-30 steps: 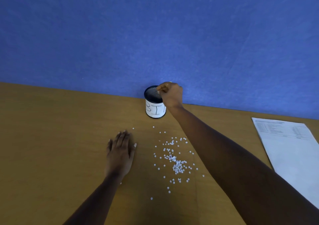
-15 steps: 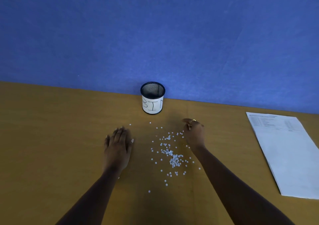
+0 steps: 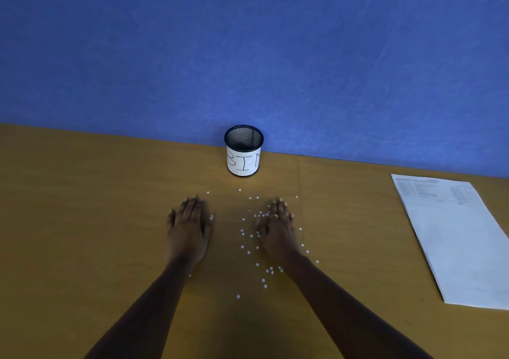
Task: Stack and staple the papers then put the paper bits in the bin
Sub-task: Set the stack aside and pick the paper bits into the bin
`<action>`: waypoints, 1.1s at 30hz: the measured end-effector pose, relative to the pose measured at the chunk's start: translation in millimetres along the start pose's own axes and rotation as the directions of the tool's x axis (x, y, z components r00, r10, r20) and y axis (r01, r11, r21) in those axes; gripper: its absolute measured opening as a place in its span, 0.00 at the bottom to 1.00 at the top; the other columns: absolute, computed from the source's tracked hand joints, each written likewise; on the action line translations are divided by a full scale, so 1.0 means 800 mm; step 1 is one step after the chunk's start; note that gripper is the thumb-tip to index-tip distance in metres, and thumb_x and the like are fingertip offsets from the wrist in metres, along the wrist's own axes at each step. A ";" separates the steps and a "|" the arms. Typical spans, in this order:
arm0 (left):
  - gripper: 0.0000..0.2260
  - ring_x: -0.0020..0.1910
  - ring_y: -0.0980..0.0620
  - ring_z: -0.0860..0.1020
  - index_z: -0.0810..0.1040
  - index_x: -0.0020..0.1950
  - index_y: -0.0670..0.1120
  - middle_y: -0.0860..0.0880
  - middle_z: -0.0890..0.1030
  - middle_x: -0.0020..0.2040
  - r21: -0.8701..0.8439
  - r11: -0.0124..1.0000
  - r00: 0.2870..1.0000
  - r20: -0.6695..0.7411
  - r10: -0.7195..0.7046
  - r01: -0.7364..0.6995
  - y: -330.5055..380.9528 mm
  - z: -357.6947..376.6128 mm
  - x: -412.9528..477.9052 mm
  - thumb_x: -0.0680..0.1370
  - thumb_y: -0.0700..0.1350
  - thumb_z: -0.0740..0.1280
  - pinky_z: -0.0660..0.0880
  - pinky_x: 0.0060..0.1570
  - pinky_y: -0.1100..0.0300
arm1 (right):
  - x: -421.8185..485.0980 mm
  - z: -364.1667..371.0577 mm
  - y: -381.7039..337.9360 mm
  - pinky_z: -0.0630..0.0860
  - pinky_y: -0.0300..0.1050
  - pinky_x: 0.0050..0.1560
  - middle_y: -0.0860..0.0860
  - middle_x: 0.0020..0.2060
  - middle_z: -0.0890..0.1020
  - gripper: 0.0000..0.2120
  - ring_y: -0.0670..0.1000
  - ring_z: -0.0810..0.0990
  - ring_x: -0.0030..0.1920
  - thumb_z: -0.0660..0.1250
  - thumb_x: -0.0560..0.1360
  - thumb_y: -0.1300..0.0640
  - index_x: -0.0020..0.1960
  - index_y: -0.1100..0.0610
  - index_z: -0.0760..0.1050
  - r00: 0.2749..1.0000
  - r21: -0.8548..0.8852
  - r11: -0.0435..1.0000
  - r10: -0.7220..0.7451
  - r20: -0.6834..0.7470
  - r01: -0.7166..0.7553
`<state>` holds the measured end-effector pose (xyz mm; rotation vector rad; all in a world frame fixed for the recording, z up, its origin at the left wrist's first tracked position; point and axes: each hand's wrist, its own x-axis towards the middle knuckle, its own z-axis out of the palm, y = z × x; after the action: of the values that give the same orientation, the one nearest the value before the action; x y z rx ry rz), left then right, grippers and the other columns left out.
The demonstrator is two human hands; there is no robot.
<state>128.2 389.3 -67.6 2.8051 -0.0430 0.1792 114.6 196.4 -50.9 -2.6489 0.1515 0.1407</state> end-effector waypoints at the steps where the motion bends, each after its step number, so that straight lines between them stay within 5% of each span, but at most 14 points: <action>1: 0.33 0.73 0.49 0.62 0.67 0.70 0.44 0.47 0.68 0.72 -0.001 1.000 1.000 -0.004 0.004 -0.004 -0.001 0.000 0.000 0.74 0.61 0.42 0.56 0.72 0.48 | -0.003 0.004 -0.005 0.42 0.47 0.75 0.59 0.76 0.46 0.29 0.55 0.44 0.77 0.52 0.81 0.54 0.75 0.65 0.46 1.000 0.005 1.000 -0.022 0.006 0.022; 9: 0.22 0.73 0.47 0.64 0.69 0.69 0.42 0.45 0.70 0.70 -0.028 1.000 1.000 -0.013 -0.010 0.010 0.000 0.002 -0.001 0.79 0.52 0.55 0.57 0.71 0.46 | -0.020 0.020 -0.022 0.42 0.47 0.75 0.60 0.76 0.49 0.27 0.56 0.46 0.77 0.52 0.81 0.53 0.75 0.63 0.49 0.964 -0.035 0.963 -0.266 0.019 0.266; 13: 0.28 0.73 0.48 0.63 0.69 0.69 0.44 0.46 0.69 0.71 -0.014 1.000 1.000 -0.017 -0.015 0.015 0.000 0.002 0.000 0.77 0.58 0.48 0.56 0.71 0.47 | -0.019 0.015 -0.017 0.64 0.50 0.72 0.62 0.72 0.63 0.21 0.61 0.62 0.73 0.52 0.78 0.62 0.70 0.65 0.64 0.936 -0.117 0.930 -0.352 -0.020 0.348; 16: 0.32 0.73 0.48 0.64 0.69 0.69 0.44 0.46 0.69 0.71 -0.020 1.000 0.999 -0.035 -0.007 0.006 0.001 0.001 -0.001 0.74 0.60 0.44 0.56 0.71 0.48 | -0.012 0.010 -0.011 0.81 0.40 0.47 0.59 0.51 0.84 0.21 0.55 0.84 0.51 0.53 0.68 0.62 0.50 0.62 0.82 0.916 -0.183 0.899 -0.401 0.022 0.399; 21: 0.22 0.75 0.50 0.59 0.65 0.72 0.44 0.47 0.65 0.73 -0.035 0.999 1.000 -0.002 -0.018 0.018 0.002 -0.001 -0.001 0.80 0.51 0.57 0.52 0.73 0.50 | -0.011 0.003 -0.009 0.78 0.33 0.32 0.50 0.36 0.85 0.20 0.47 0.84 0.36 0.53 0.64 0.59 0.35 0.58 0.84 0.884 -0.315 0.828 -0.456 0.103 0.464; 28: 0.25 0.73 0.48 0.63 0.68 0.70 0.44 0.47 0.69 0.71 -0.016 1.000 1.000 -0.023 -0.014 0.014 -0.001 0.003 0.000 0.79 0.56 0.52 0.56 0.71 0.47 | -0.002 -0.006 -0.006 0.71 0.31 0.22 0.46 0.27 0.78 0.16 0.44 0.79 0.30 0.52 0.60 0.58 0.23 0.57 0.76 0.888 -0.355 0.820 -0.452 0.084 0.450; 33: 0.21 0.74 0.49 0.61 0.67 0.71 0.44 0.47 0.67 0.72 -0.029 1.000 1.000 -0.018 -0.009 0.009 0.001 0.001 0.000 0.80 0.51 0.58 0.54 0.72 0.49 | -0.005 -0.021 -0.025 0.64 0.30 0.20 0.46 0.22 0.74 0.10 0.42 0.76 0.25 0.57 0.56 0.60 0.18 0.57 0.71 0.899 -0.343 0.837 -0.436 0.053 0.426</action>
<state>128.0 388.5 -68.4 2.7741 -0.0281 0.2006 114.5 206.1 -26.5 -2.9566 -0.5122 -0.0245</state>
